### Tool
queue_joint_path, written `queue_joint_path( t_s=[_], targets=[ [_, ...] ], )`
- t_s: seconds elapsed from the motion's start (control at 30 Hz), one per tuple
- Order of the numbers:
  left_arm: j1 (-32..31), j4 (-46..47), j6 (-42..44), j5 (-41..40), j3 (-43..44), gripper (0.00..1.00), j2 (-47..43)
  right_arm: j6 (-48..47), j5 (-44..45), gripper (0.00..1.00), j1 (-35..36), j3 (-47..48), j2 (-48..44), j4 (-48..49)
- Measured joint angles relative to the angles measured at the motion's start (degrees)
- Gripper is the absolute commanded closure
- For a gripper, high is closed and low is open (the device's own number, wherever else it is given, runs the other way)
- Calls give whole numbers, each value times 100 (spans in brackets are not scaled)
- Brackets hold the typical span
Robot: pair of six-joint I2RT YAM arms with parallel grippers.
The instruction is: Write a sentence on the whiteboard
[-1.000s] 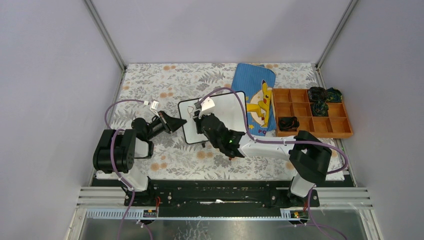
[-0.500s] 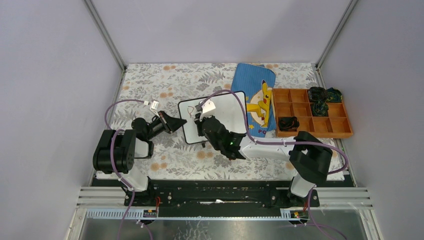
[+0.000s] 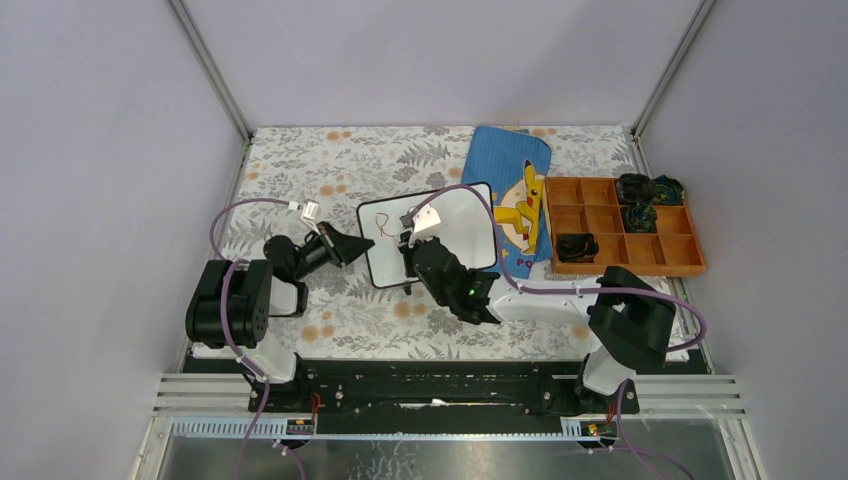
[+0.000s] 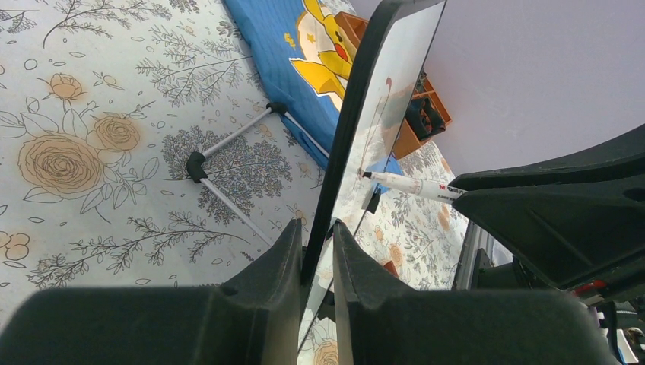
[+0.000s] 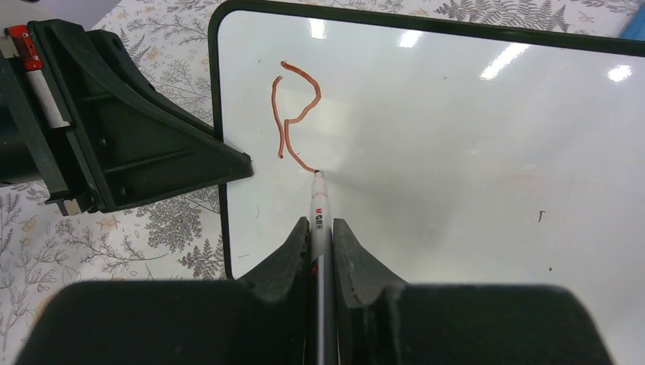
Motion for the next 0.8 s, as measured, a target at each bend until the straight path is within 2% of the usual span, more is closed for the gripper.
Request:
queue_joint_path(
  t_s=[0.37,0.8],
  targets=[
    [-11,-22,39,2,0,100,-39,-11,7,100,-20,-487,-428,50],
    [-37,-31,50,4,0,100,-46,-103,-15,100,-52,-483,-651,490]
  ],
)
